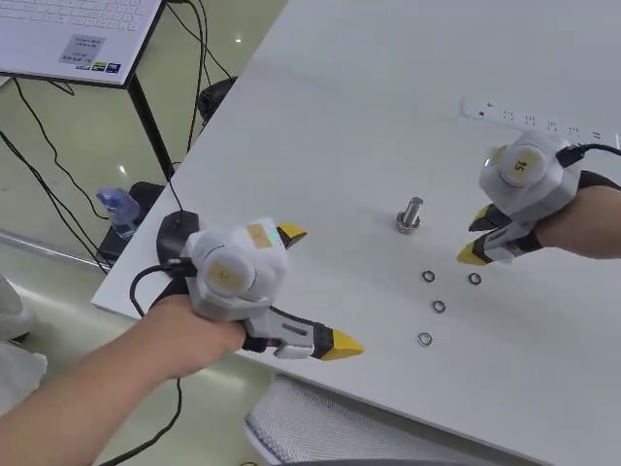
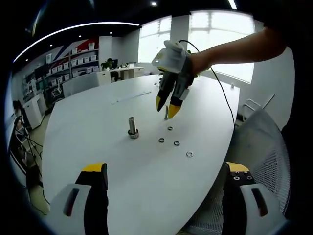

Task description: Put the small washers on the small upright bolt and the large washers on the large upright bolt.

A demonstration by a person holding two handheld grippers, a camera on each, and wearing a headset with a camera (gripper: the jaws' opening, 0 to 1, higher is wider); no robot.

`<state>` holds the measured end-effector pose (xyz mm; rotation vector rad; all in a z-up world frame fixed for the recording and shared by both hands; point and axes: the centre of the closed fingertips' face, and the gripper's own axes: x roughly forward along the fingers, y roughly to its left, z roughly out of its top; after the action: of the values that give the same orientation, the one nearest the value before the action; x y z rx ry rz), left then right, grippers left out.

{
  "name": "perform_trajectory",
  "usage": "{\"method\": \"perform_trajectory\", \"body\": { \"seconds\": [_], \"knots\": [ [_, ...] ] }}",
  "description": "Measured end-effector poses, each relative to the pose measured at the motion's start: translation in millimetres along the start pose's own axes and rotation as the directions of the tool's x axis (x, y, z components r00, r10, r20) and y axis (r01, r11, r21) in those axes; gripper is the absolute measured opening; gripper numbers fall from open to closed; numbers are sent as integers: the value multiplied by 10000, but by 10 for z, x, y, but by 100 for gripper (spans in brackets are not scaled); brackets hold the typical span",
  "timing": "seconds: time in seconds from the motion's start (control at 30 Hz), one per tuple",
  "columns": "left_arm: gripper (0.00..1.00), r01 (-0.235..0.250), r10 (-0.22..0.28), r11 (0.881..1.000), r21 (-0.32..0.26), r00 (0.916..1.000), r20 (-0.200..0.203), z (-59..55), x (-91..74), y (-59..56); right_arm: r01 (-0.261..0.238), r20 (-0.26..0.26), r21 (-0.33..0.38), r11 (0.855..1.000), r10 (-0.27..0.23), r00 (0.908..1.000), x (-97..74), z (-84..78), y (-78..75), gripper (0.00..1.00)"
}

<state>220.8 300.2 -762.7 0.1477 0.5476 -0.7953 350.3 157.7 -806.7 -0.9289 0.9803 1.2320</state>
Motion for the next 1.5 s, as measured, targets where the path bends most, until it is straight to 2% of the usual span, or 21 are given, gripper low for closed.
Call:
{"method": "perform_trajectory", "body": {
  "seconds": [0.3, 0.6, 0.67, 0.8, 1.13, 1.5],
  "knots": [
    [98, 31, -31, 9999, -121, 10000, -36, -11, -1, -10, 74, -72, 408, 9991, -71, 9999, 36, -191, 43, 32],
    [98, 146, -146, 9999, -34, 9999, -15, 47, 10, -12, 109, -97, 1049, 9944, -100, 9999, 236, -396, 42, 31],
    [98, 145, -145, 9999, -45, 9999, 5, 58, 4, -10, 259, -175, 965, 9950, -243, 9995, 286, -446, 27, 31],
    [98, 200, -201, 9998, -33, 9998, -70, 43, 0, -11, 228, -317, 1053, 9942, -196, 9993, 364, -509, 43, 31],
    [97, 276, -277, 9996, -61, 9995, -175, -1, -25, -22, 306, -405, 1092, 9935, -263, 9988, 464, -498, 15, 30],
    [97, 253, -255, 9997, -71, 9994, -243, -24, -55, -24, 192, -437, 1403, 9899, -132, 9990, 485, -500, 23, 25]
  ]
}}
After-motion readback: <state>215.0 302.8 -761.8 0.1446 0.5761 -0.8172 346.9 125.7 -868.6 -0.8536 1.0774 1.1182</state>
